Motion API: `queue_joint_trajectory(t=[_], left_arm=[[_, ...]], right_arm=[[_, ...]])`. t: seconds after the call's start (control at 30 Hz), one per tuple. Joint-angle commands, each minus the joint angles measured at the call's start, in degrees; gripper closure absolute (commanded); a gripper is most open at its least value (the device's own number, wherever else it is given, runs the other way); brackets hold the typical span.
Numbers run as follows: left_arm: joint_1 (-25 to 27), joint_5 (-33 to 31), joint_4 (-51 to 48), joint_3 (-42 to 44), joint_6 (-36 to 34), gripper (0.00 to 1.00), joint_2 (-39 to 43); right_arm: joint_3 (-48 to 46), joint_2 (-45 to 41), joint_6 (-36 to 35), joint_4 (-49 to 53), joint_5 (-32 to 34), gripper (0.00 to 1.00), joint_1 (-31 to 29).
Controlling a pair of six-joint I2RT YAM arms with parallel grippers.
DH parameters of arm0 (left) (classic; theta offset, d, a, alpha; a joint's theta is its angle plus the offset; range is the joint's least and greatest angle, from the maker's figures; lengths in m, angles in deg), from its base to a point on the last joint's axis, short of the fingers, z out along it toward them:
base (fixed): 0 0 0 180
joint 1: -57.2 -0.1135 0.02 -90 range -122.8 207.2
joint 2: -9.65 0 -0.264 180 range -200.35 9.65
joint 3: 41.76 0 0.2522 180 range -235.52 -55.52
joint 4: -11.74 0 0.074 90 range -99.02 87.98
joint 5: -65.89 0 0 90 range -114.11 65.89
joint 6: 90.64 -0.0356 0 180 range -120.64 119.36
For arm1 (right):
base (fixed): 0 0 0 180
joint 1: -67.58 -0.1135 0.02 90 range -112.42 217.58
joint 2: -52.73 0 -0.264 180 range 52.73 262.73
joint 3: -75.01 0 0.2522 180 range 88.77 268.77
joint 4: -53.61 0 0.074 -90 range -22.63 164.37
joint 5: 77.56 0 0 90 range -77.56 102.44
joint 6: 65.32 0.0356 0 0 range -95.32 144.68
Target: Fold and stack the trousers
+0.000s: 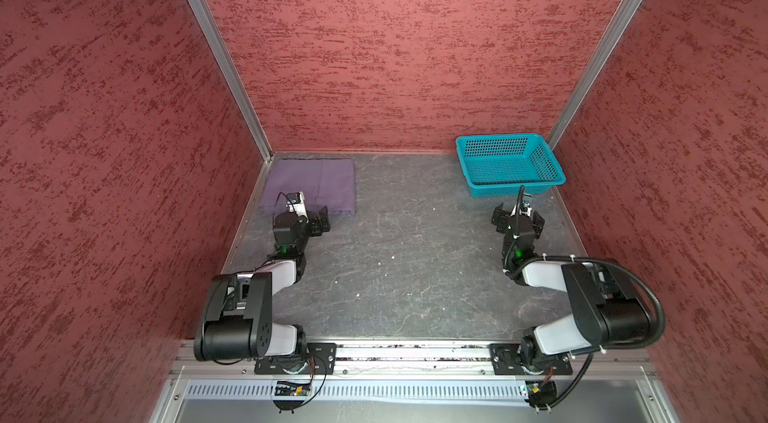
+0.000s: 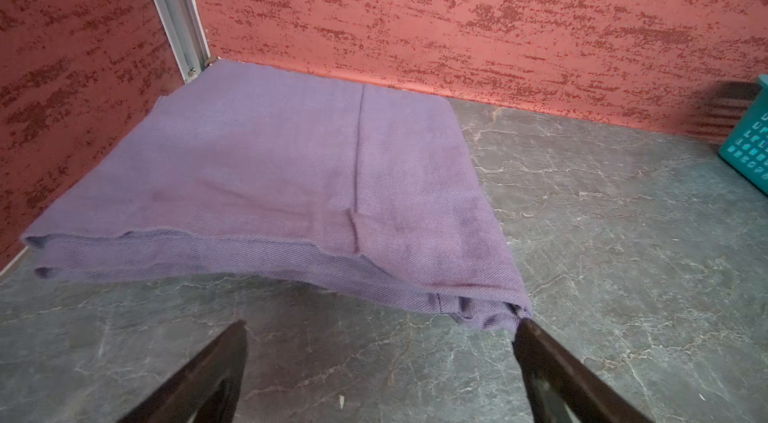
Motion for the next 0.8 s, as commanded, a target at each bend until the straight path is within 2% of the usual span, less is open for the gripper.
queue_joint_trajectory(t=[0.0, 0.03, 0.1, 0.13, 0.17, 0.2, 0.23, 0.27, 0.3, 0.43, 0.77], left_arm=[[-1.23, 0.82, 25.12, 7.68, -0.30, 0.01, -7.21], [-1.82, 2.02, 22.69, 8.60, -0.04, 0.01, -5.02], [-1.56, 2.62, 21.26, 6.76, -0.41, 0.01, -5.72], [-1.74, 4.73, 17.27, 4.55, -0.97, 0.01, -5.97], [-1.70, 5.54, 9.10, 1.06, -1.59, 0.01, -5.04], [-0.81, 3.60, 7.41, -0.51, -2.33, 0.01, -5.66], [0.90, 1.04, 7.64, -0.17, -3.08, 0.01, -5.59], [0.71, 1.46, 6.51, -0.76, -3.03, 0.01, -5.59], [0.57, 1.83, 7.09, -0.48, -2.92, 0.01, -5.59], [0.30, 2.13, 7.10, -0.52, -2.74, 0.01, -5.65], [0.59, 1.42, 6.86, -0.56, -2.92, 0.01, -5.63]], right_arm=[[-1.51, -0.38, 0.23, -6.36, -6.85, 0.01, 3.27], [-2.59, -1.21, 1.21, -6.79, -7.41, 0.01, 3.88], [-5.16, -1.92, 1.99, -10.45, -10.06, 0.01, 5.15], [-6.13, -1.90, 1.70, -11.84, -14.16, 0.01, 5.83], [-7.63, 0.51, 1.08, -15.51, -19.63, 0.01, 7.00], [-9.12, 2.83, 0.17, -22.89, -22.14, 0.01, 7.57], [-9.23, 0.22, 0.73, -18.84, -23.33, 0.01, 7.89], [-8.81, 0.46, 0.75, -18.13, -26.22, 0.01, 8.93], [-9.05, 1.66, 0.64, -20.75, -26.56, 0.01, 9.13], [-6.72, 0.99, -0.09, -14.94, -28.77, 0.01, 9.15], [-6.55, 0.81, 0.65, -14.44, -31.01, 0.01, 10.41]])
